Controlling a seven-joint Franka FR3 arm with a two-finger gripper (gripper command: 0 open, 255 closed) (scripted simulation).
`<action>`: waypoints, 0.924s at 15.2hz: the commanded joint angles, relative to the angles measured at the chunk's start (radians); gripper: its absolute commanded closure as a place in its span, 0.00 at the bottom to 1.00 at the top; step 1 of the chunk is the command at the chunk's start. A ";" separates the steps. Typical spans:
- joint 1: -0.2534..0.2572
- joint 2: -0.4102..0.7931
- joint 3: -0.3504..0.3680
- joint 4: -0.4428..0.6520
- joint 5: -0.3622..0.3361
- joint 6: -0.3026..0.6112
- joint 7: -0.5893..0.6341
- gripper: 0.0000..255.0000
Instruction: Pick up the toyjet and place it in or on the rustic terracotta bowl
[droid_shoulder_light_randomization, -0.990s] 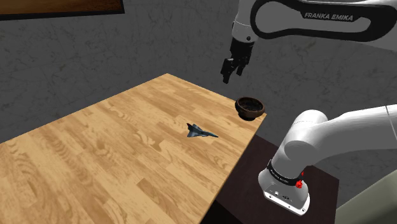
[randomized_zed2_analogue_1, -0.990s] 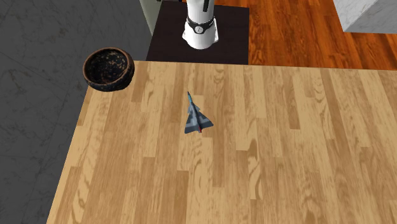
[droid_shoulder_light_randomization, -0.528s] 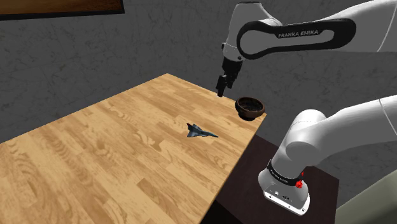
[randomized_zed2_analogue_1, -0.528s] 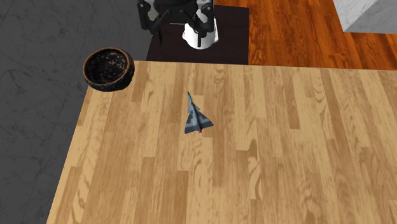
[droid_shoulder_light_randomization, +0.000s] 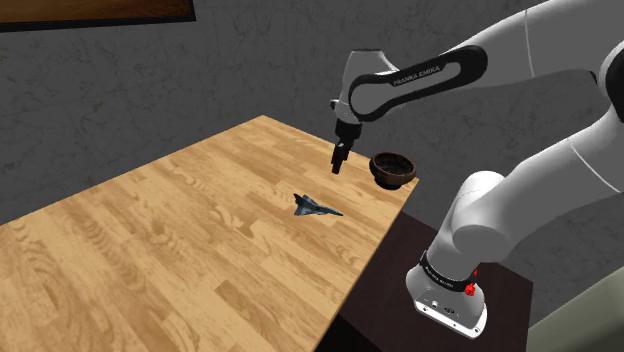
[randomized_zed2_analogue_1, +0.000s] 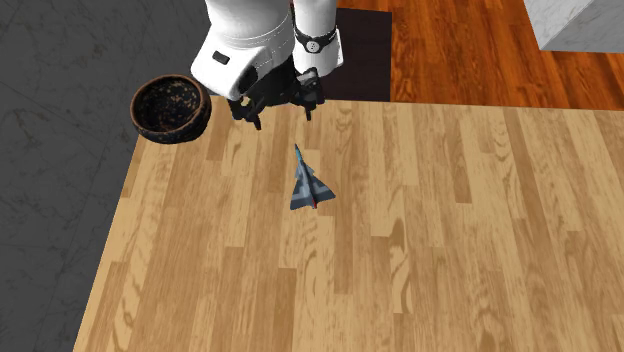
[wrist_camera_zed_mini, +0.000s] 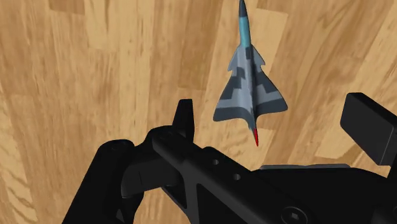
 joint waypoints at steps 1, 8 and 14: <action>0.023 0.072 -0.033 -0.010 0.023 0.066 -0.079 0.00; 0.119 0.365 -0.117 0.024 0.191 0.242 -0.393 0.00; 0.141 0.495 -0.114 0.040 0.301 0.319 -0.523 0.00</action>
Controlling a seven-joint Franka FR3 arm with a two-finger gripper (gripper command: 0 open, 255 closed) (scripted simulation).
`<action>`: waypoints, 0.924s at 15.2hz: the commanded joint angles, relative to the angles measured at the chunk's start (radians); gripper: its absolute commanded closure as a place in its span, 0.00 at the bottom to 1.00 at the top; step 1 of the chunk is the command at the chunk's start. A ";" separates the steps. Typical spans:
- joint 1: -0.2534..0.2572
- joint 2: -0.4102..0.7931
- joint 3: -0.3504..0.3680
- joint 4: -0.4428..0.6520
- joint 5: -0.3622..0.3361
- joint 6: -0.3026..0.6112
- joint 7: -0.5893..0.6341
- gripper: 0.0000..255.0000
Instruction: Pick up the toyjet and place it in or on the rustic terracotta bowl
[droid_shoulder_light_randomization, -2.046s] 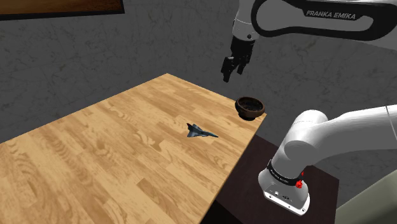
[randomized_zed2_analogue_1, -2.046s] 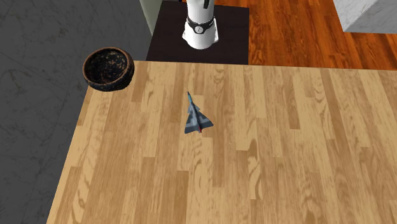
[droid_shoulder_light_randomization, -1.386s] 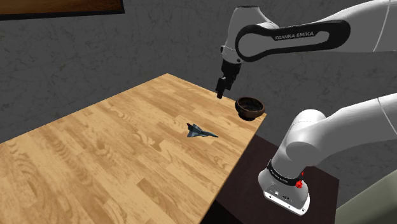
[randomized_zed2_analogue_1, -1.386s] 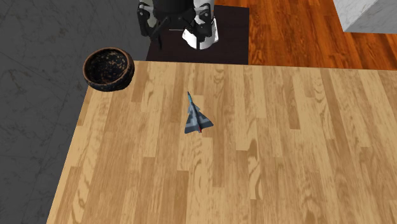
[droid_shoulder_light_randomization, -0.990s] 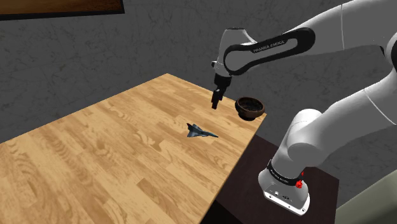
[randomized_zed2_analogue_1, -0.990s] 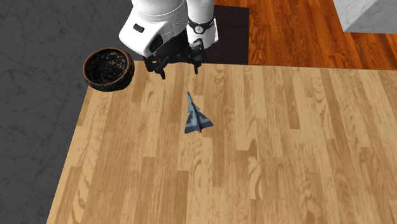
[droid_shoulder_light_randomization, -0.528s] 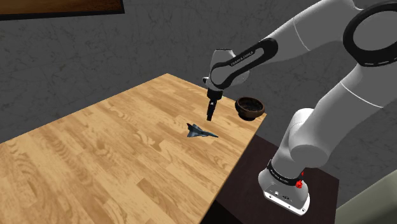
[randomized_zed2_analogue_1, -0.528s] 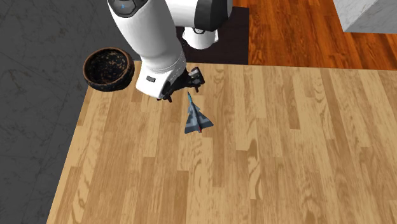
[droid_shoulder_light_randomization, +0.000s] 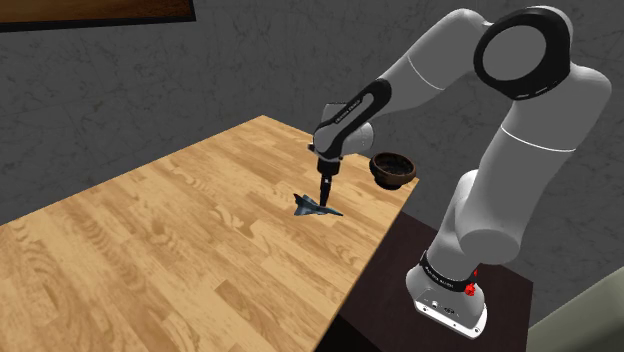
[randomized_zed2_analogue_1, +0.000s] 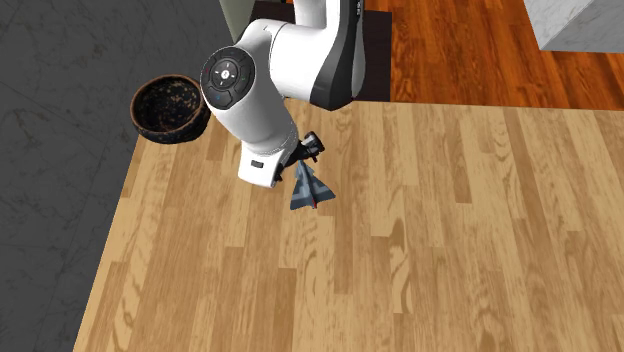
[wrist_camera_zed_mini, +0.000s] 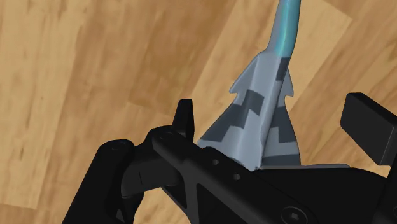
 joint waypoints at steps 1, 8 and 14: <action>0.003 0.023 0.004 -0.008 0.024 0.028 -0.020 0.00; 0.008 0.072 0.015 -0.013 0.073 0.076 -0.054 0.00; 0.008 0.072 0.015 -0.013 0.073 0.076 -0.054 1.00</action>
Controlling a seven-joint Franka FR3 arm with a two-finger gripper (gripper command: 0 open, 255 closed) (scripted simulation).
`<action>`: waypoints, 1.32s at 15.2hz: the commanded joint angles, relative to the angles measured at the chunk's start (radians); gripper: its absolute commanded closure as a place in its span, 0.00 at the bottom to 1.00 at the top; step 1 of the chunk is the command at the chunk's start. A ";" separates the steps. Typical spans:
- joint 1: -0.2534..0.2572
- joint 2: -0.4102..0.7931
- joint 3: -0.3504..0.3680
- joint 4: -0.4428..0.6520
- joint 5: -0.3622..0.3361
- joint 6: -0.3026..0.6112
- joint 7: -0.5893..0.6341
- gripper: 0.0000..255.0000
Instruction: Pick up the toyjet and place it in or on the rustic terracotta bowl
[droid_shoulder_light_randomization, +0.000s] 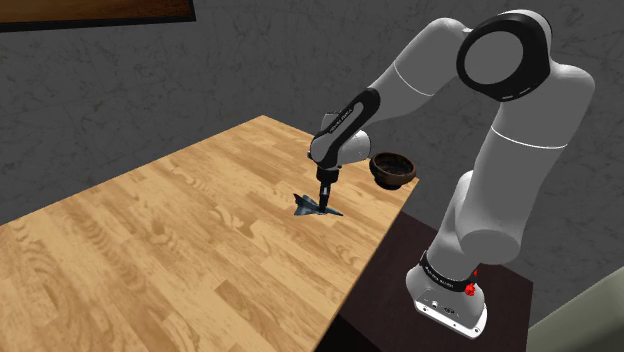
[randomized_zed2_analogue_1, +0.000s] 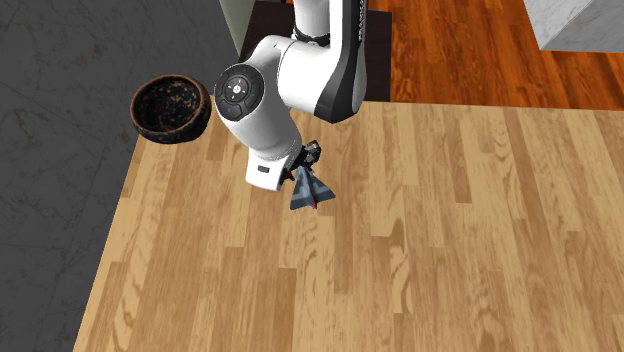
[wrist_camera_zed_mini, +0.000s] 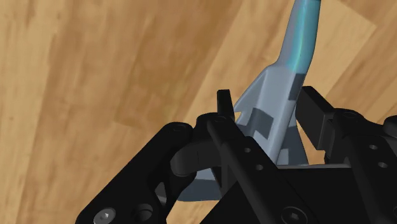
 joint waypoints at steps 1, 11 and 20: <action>0.000 0.001 0.000 0.000 0.000 0.000 0.000 1.00; 0.000 -0.045 -0.008 -0.001 -0.042 -0.038 0.035 1.00; -0.011 -0.169 -0.013 0.014 -0.142 -0.162 0.121 1.00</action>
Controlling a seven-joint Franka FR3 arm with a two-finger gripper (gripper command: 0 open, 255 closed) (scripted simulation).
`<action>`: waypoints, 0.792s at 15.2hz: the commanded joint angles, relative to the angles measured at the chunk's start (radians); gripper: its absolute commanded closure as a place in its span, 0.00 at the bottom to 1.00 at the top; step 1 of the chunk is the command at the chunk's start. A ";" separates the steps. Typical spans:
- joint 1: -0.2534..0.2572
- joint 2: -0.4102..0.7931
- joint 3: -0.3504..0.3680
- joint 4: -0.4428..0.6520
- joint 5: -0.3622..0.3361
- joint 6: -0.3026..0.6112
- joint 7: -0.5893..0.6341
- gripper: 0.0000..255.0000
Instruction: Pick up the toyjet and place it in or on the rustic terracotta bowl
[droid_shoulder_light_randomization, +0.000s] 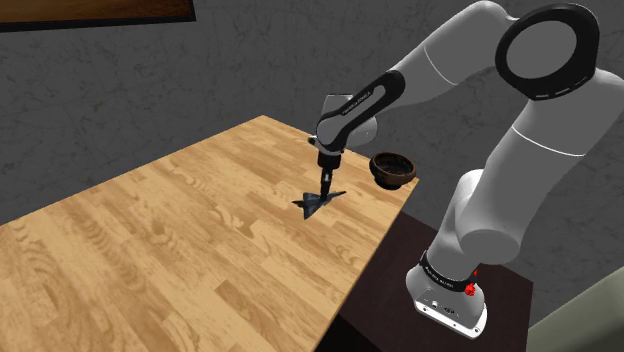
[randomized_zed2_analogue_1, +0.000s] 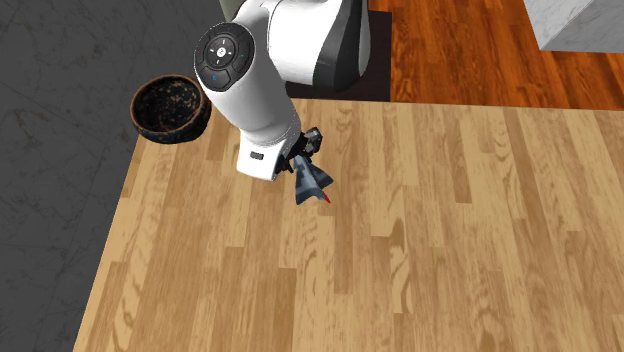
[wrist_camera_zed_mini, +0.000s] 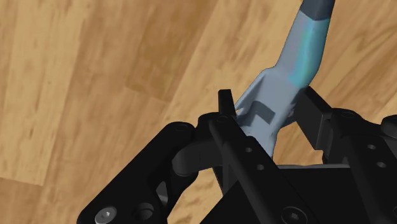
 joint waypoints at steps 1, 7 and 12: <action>-0.004 -0.027 0.000 0.004 -0.019 -0.029 0.016 1.00; -0.013 -0.096 0.006 0.028 -0.061 -0.116 0.056 1.00; -0.020 -0.146 0.012 0.055 -0.086 -0.189 0.083 1.00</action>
